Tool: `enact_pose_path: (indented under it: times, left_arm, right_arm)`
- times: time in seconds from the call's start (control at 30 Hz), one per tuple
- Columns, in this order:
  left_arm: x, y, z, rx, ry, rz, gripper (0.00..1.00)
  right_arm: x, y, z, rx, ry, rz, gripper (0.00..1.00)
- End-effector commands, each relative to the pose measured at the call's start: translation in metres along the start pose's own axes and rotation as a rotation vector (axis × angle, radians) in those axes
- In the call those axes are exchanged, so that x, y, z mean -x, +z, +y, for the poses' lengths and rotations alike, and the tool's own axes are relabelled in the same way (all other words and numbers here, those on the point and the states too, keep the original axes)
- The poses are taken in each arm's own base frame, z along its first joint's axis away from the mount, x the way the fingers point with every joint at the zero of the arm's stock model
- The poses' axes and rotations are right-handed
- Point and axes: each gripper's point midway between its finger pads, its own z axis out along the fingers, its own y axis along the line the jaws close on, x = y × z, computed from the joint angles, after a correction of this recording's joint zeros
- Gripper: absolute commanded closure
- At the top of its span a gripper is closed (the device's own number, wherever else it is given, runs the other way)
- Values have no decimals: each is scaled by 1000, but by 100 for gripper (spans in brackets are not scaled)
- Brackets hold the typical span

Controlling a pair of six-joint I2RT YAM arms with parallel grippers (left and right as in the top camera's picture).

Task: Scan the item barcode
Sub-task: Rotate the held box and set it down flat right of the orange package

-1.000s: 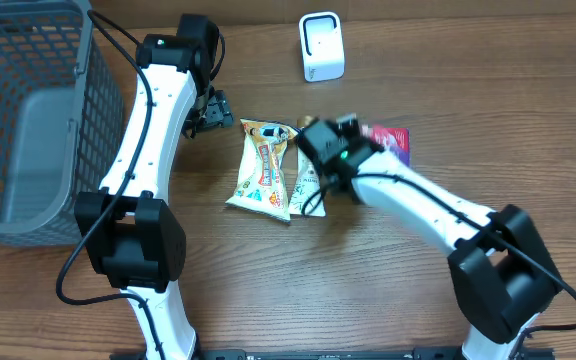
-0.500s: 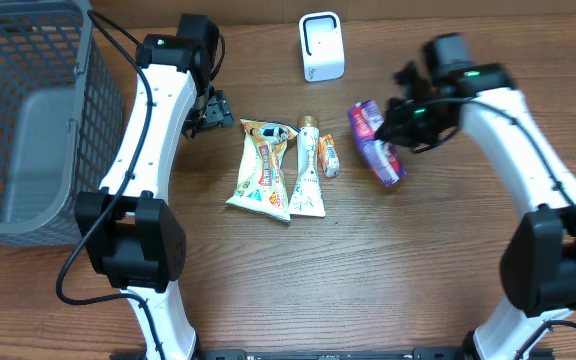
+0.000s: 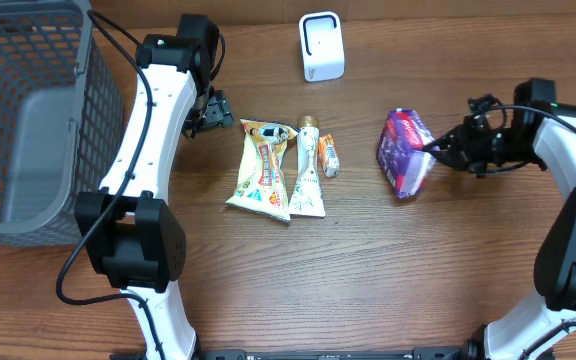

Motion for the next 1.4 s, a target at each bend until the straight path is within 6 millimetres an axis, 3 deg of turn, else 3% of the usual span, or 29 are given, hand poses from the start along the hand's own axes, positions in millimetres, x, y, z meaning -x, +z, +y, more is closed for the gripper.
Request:
enact_pose_path:
  times: [0.0, 0.07, 0.23, 0.4, 0.57, 0.83, 1.1, 1.37]
  left_arm:
    - [-1, 1, -3, 0, -6, 3, 0]
    - [-1, 1, -3, 1, -6, 2, 0]
    - [-1, 1, -3, 0, -6, 3, 0]
    - [-1, 1, -3, 0, -6, 3, 0]
    - [-1, 1, -3, 1, -6, 3, 0]
    - [-1, 1, -3, 0, -6, 3, 0]
    - [-1, 1, -3, 0, -6, 3, 0]
    - [-1, 1, -3, 0, -6, 3, 0]
  right_arm:
    - [13, -26, -55, -327, 91, -109, 78]
    - [17, -34, -59, -378, 90, -123, 42]
    - [30, -61, -45, -456, 69, -171, 15]
    - [36, -67, -36, -453, 51, -187, 11]
    - [32, -63, -46, -473, 35, -171, 4]
    - [43, -48, -61, -460, 7, -218, 0]
    - [29, -3, -47, -291, -42, -162, 2]
    - [12, 37, -21, -275, -115, -109, 4]
